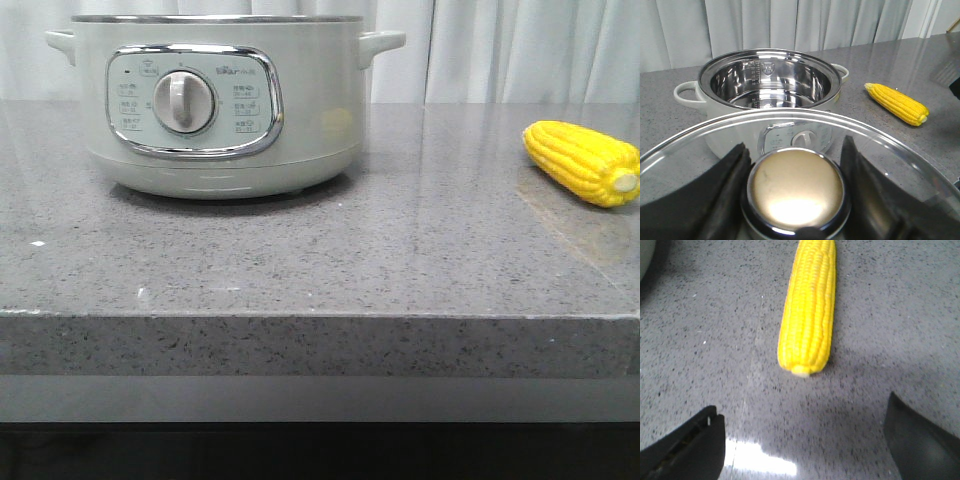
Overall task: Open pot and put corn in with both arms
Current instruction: 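Lower the right gripper over the yellow corn cob and grasp it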
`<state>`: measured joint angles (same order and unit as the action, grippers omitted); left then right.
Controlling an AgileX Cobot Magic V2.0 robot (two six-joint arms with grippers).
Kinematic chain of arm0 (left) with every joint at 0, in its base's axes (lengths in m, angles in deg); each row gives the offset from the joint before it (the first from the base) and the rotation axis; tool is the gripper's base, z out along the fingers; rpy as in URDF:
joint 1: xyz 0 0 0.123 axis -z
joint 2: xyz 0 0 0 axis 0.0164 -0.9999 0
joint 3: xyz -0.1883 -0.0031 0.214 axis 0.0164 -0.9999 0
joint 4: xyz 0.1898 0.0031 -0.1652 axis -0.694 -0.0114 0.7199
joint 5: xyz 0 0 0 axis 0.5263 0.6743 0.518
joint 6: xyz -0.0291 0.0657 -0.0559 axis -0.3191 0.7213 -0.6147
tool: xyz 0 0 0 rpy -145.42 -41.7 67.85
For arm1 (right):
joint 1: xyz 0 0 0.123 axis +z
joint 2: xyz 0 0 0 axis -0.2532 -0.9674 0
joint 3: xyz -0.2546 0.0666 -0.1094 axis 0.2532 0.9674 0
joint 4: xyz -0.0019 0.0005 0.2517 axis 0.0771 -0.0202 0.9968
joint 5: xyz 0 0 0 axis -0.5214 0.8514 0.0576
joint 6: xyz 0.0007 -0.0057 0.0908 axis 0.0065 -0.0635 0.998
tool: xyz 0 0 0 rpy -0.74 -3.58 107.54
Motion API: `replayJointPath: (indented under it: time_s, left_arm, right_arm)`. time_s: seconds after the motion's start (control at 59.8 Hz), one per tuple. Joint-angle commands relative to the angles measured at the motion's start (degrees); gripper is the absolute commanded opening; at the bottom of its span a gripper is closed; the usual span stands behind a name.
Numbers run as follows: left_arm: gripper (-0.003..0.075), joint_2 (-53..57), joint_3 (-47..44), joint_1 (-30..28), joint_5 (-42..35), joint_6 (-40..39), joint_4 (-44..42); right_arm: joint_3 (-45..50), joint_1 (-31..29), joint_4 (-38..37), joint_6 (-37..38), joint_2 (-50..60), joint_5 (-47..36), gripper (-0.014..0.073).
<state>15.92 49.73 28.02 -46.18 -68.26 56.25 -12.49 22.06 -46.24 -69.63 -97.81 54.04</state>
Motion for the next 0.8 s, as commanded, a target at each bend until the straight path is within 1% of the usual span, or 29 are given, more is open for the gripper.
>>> replayJointPath:
  time_s: [0.0, 0.285, 0.469, 0.787]
  left_arm:
    - [0.0219, -0.03, 2.19, 0.35, -9.03, -0.34, 0.96]
    - [0.0219, -0.03, 2.19, 0.35, -9.03, -0.34, 0.96]
    - [0.0219, -0.03, 2.19, 0.35, -9.03, -0.34, 0.96]
    - [0.0219, -0.03, 2.19, 0.35, -9.03, -0.34, 0.96]
  right_arm:
    - [-5.38, 0.06, 0.0, -0.49, -3.77, -1.47, 0.0645]
    - [-14.72, 0.06, 0.0, -0.49, -17.43, 0.8, 0.0645]
    - [-19.16, 0.06, -2.3, -0.51, -24.39, 1.31, 0.0645]
    - [-22.45, 0.06, -2.34, -0.51, -31.76, 2.74, 0.0645]
